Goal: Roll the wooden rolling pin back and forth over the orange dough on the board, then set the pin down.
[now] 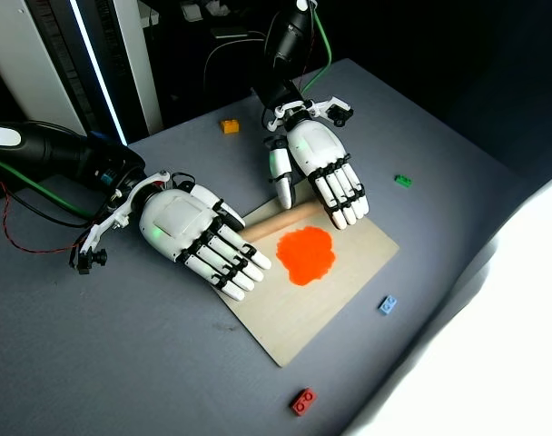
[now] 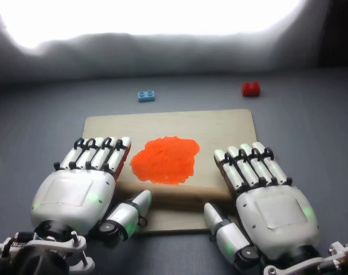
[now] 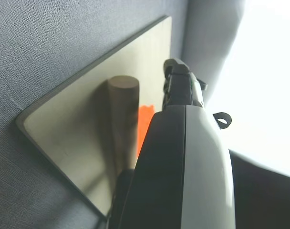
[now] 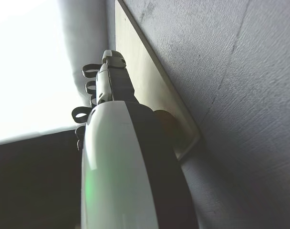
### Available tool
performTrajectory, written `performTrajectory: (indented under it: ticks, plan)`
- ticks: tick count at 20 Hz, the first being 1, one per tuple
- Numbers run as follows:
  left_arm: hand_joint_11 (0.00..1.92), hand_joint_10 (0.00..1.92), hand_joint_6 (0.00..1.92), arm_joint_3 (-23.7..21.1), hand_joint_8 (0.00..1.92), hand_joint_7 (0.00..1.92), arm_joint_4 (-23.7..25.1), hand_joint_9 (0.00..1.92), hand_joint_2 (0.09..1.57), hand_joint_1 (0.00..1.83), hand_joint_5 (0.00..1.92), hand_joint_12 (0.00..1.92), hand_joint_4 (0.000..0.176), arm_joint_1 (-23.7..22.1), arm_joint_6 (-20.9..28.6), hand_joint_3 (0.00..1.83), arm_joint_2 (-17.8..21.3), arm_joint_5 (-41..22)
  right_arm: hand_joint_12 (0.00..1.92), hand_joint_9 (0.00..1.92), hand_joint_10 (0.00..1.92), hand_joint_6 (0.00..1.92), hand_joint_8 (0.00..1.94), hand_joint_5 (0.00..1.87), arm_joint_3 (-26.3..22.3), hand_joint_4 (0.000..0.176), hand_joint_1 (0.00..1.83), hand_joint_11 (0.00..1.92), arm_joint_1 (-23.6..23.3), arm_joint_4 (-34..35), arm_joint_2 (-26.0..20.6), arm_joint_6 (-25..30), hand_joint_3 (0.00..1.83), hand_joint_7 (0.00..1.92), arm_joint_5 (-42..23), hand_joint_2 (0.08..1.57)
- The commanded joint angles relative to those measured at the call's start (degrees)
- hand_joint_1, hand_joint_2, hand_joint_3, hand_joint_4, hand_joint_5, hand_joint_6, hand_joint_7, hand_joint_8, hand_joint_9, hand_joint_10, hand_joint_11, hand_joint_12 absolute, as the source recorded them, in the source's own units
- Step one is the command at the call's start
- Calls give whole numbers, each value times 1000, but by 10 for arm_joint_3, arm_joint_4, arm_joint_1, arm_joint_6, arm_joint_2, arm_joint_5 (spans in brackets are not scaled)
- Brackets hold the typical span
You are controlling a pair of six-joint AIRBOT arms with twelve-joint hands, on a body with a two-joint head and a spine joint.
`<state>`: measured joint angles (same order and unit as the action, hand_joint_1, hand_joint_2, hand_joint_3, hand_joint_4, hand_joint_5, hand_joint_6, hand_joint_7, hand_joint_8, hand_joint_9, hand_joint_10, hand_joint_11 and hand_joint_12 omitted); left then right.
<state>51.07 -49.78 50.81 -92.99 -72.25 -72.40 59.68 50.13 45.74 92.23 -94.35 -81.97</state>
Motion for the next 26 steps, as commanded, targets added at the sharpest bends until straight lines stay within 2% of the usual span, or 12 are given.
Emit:
performTrajectory:
  ticks: [1, 3, 11, 17, 22, 26]
  plan:
    - [0, 1, 2, 5, 1, 60, 36, 45, 1457, 0, 24, 189, 0, -6, -2, 0, 0, -52, 0, 34, 11, 9, 8, 105, 4, 0, 0, 0, -7, -47, -2, 5, 21, 73, -44, 1496]
    - [0, 4, 3, 6, 3, 70, 36, 59, 1459, 0, 34, 224, 0, -6, -2, 0, -1, -51, 0, 26, 8, 6, 3, 97, 11, 0, 0, 0, -12, -43, 2, 10, 21, 63, -33, 1498]
    - [0, 2, 1, 7, 2, 51, 28, 39, 1462, 0, 18, 167, 0, -1, -1, 0, -4, -51, 0, 41, 12, 6, 5, 98, 22, 0, 0, 0, -35, -29, 27, 12, 15, 74, -25, 1495]
    - [0, 6, 4, 8, 4, 76, 28, 67, 1466, 0, 29, 236, 0, -1, 0, 2, -5, -51, 0, 30, 8, 6, 10, 95, 48, 0, 0, 0, -38, -28, 40, 20, 13, 70, -17, 1495]
    - [0, 0, 0, 7, 0, 35, 28, 37, 1469, 0, 0, 157, 0, 1, 5, 2, -5, -50, 0, 37, 10, 8, 11, 100, 55, 0, 0, 0, -43, -28, 45, 30, 8, 79, -11, 1488]
    - [0, 3, 1, 10, 1, 61, 28, 59, 1472, 0, 12, 220, 0, 4, 15, 1, -8, -50, 0, 13, 4, 2, 2, 89, 55, 0, 0, 0, -45, -28, 47, 32, 11, 60, -9, 1497]
